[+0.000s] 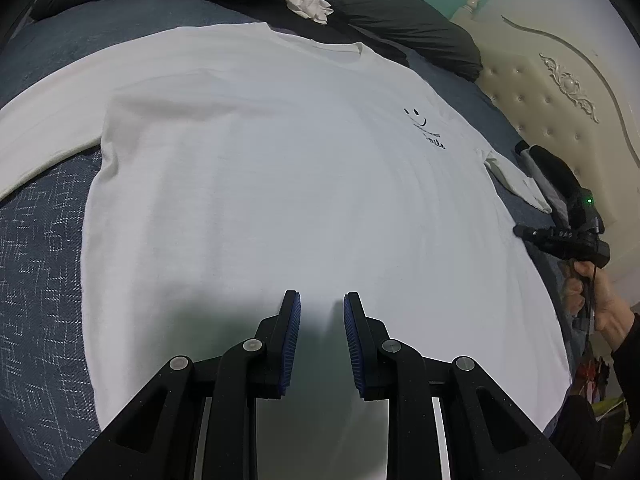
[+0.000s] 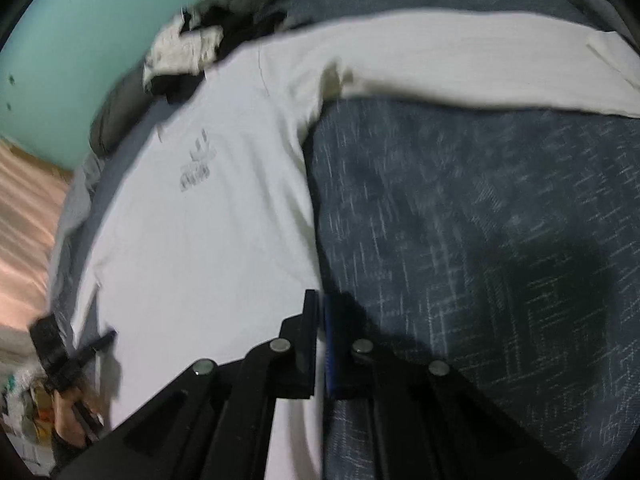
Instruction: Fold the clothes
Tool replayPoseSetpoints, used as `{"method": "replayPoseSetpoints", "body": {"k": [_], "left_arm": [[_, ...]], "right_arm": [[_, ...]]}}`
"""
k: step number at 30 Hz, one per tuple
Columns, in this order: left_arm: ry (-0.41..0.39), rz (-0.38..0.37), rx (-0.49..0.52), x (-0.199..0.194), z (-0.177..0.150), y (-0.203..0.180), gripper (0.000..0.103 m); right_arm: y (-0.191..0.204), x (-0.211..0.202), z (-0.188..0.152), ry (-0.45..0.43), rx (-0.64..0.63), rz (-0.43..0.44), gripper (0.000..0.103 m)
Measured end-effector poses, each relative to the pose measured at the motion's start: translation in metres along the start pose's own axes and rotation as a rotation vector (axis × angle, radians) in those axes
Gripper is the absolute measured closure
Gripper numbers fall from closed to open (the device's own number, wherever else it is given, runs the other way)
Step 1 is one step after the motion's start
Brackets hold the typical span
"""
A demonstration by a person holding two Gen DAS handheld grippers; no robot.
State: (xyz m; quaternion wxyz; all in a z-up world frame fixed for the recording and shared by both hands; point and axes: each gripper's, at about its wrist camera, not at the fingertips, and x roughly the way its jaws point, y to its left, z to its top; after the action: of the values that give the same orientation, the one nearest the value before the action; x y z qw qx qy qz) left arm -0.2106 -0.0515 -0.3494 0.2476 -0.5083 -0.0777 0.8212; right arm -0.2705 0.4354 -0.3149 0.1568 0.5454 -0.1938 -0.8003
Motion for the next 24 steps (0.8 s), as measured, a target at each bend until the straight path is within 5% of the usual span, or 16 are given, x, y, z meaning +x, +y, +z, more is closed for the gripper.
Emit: {"method": "replayPoseSetpoints", "body": {"k": [15,18,24], "left_arm": [[-0.007,-0.017,0.001,-0.006,-0.001,-0.002,0.079],[-0.005,-0.016,0.002,-0.005,-0.002,-0.003,0.079],[-0.004,-0.019,0.009,-0.005,-0.002,-0.006,0.079]], "right_arm": [[0.002,-0.001,-0.034,0.124,-0.026,-0.011,0.091],[0.008,-0.001,-0.037,0.128,-0.049,-0.009,0.099],[0.017,-0.014,-0.028,0.079,-0.092,-0.096,0.1]]}}
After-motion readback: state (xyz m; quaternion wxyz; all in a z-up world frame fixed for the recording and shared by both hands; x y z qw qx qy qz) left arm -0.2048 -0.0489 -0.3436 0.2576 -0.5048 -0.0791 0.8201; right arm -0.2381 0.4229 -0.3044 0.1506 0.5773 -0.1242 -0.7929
